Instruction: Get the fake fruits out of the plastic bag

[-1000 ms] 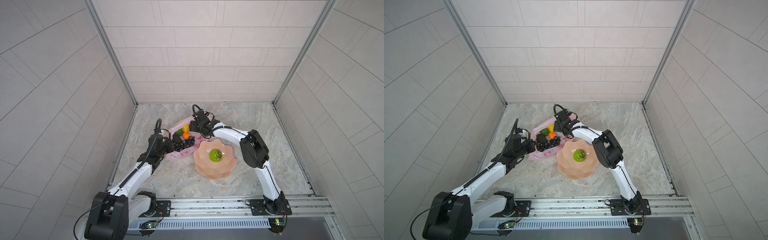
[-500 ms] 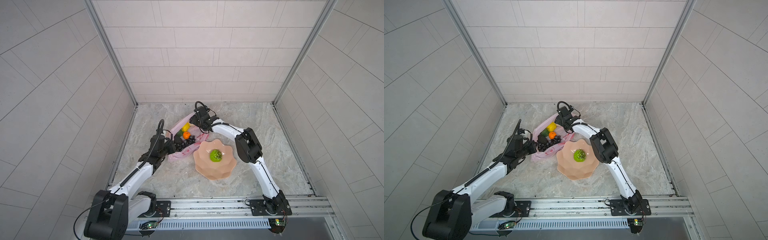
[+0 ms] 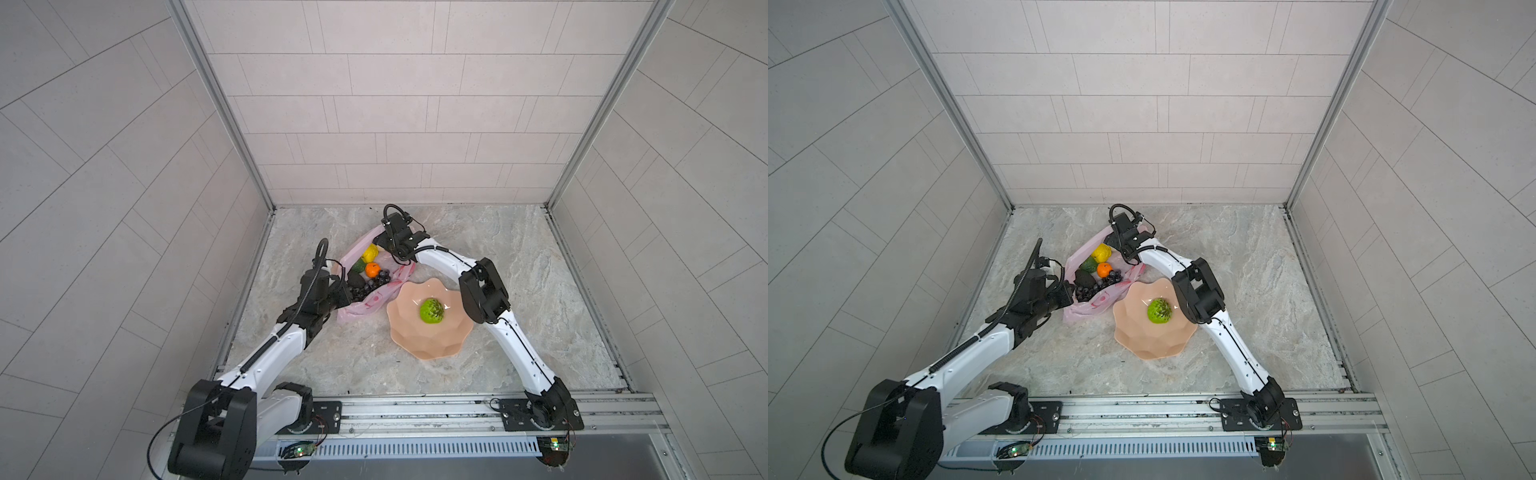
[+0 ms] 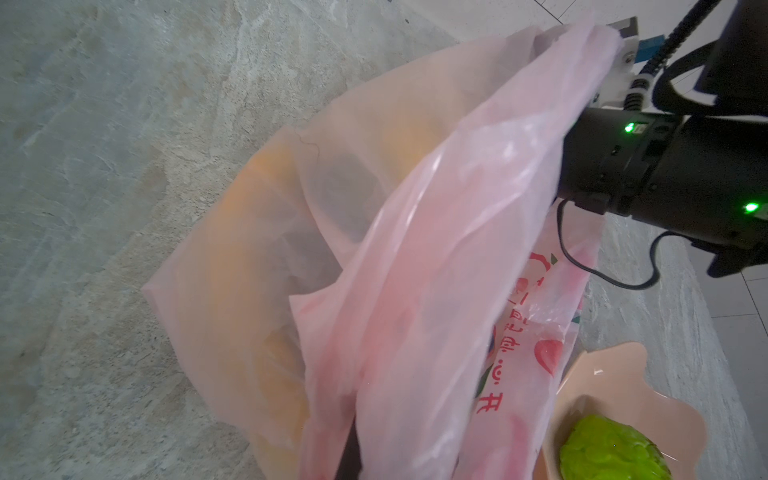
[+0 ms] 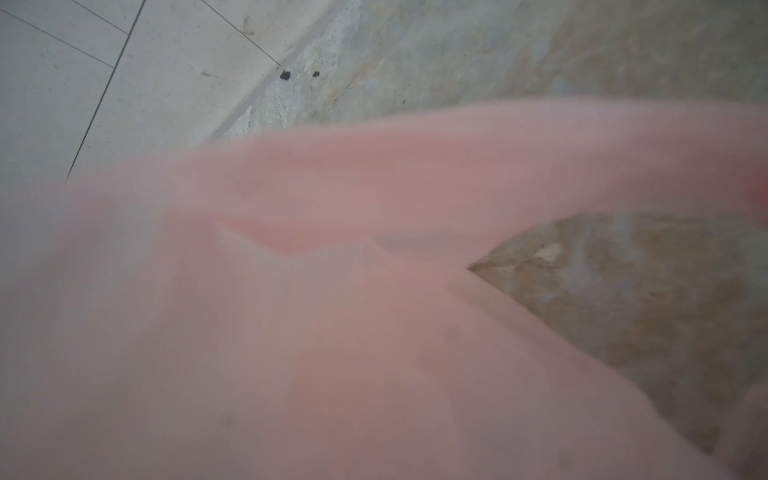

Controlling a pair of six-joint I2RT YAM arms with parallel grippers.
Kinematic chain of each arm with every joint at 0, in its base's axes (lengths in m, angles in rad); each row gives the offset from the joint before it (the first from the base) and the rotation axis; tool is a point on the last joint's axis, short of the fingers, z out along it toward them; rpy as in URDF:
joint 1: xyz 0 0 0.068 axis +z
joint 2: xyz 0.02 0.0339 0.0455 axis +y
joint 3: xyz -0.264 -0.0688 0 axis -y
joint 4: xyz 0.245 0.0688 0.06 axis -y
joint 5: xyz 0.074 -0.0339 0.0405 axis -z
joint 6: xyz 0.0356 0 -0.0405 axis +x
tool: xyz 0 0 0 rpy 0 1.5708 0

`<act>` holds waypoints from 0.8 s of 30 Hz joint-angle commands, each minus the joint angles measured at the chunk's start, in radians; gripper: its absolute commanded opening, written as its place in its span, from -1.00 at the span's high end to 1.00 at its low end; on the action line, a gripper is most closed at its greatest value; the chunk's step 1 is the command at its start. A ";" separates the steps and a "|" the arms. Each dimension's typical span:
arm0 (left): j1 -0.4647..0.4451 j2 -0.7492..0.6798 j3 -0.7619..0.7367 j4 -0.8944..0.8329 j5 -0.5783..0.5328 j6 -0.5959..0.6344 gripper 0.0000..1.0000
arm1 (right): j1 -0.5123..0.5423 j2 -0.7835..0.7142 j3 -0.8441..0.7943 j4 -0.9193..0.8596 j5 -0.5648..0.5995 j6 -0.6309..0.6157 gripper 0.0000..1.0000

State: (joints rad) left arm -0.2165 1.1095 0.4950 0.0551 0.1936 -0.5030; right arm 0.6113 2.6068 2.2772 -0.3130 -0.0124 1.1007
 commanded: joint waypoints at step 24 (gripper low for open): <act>-0.007 0.064 0.039 -0.024 -0.058 0.025 0.96 | 0.005 -0.363 -0.390 0.083 -0.062 -0.088 -0.26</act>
State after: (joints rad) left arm -0.2169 1.1740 0.5060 0.0441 0.1516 -0.4957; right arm 0.6102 2.3318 1.9320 -0.2787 -0.0669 1.0286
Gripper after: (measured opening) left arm 0.045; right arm 0.629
